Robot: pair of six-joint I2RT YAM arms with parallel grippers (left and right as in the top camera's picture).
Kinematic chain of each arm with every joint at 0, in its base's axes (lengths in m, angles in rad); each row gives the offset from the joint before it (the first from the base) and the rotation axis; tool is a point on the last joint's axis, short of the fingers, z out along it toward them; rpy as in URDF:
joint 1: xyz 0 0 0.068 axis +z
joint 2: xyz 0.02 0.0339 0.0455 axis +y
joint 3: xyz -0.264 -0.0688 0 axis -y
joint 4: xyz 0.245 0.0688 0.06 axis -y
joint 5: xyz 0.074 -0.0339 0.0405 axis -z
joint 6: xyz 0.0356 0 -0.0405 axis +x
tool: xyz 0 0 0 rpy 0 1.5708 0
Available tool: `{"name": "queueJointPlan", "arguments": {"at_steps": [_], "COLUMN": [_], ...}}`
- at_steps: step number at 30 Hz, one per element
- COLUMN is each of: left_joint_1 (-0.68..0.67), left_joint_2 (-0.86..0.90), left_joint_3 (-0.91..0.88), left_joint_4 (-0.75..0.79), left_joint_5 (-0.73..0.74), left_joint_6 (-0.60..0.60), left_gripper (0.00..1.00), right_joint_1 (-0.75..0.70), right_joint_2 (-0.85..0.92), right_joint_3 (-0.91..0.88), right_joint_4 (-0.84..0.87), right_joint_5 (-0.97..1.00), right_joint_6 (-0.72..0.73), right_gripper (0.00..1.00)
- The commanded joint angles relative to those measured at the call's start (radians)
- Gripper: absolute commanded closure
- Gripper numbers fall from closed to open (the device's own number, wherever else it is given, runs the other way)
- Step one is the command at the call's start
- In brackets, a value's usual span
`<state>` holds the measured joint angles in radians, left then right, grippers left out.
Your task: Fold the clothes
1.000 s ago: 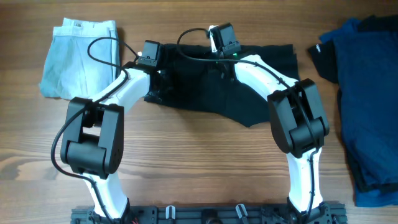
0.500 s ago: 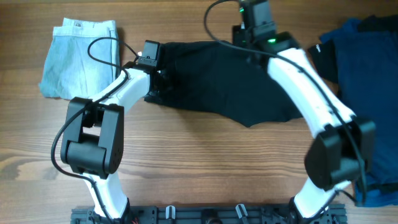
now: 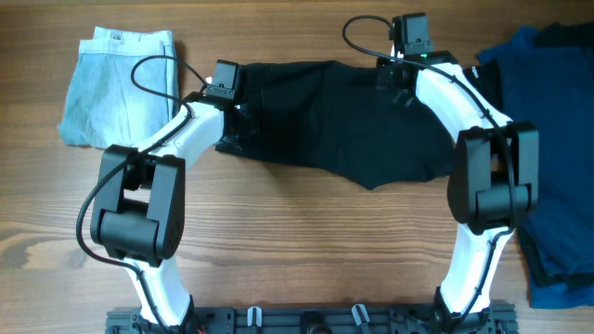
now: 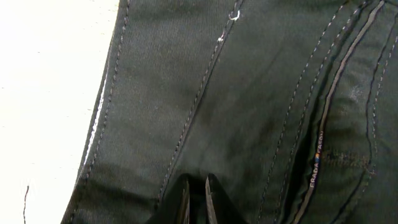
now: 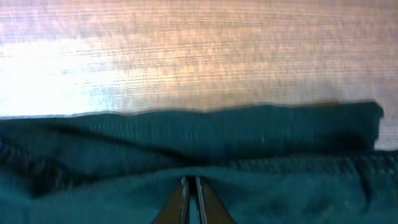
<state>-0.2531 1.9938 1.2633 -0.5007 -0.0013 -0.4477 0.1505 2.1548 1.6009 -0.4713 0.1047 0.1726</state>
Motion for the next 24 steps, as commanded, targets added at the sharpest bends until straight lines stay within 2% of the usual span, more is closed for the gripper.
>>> {"name": "queueJointPlan", "arguments": {"at_steps": [1,3,7,11,13,15,19,20,23,24], "left_joint_1": [0.003,0.003,0.004,0.003,0.003,0.003,0.003,0.003,0.003,0.003], "left_joint_2": [0.032,0.032,0.032,0.029,-0.021,-0.094,-0.215,-0.215,-0.151,-0.102], "left_joint_3": [-0.008,-0.008,-0.008,-0.007,0.021,0.073,0.148,0.148,0.148,0.148], "left_joint_4": [-0.007,-0.004,0.001,0.008,0.011,0.017,0.097,0.104,0.125,0.155], "left_joint_5": [0.011,0.012,0.011,0.012,0.011,0.008,0.008,0.008,0.008,0.008], "left_joint_6": [-0.008,-0.008,-0.009,-0.005,-0.005,-0.005,-0.006,-0.006,-0.005,-0.005], "left_gripper": [0.9,0.9,0.91,0.96,0.96,0.96,0.96,0.96,0.96,0.96], "right_joint_1": [0.001,0.001,0.0,0.0,-0.001,0.0,-0.01,-0.015,-0.044,-0.062], "right_joint_2": [0.047,0.078,0.146,0.151,0.093,0.011,-0.102,-0.106,-0.092,-0.084], "right_joint_3": [-0.005,-0.005,-0.005,0.0,0.01,0.01,0.01,0.01,0.01,0.01], "right_joint_4": [0.054,0.076,0.087,0.118,0.113,0.1,-0.021,-0.061,-0.114,-0.113], "right_joint_5": [0.003,0.073,0.082,0.082,0.082,0.082,0.083,0.083,0.083,0.083], "right_joint_6": [0.014,0.013,0.014,0.012,0.01,0.01,0.007,0.006,0.011,0.011], "right_gripper": [0.94,0.93,0.92,0.91,0.93,0.84,0.82,0.83,0.96,0.96]}}
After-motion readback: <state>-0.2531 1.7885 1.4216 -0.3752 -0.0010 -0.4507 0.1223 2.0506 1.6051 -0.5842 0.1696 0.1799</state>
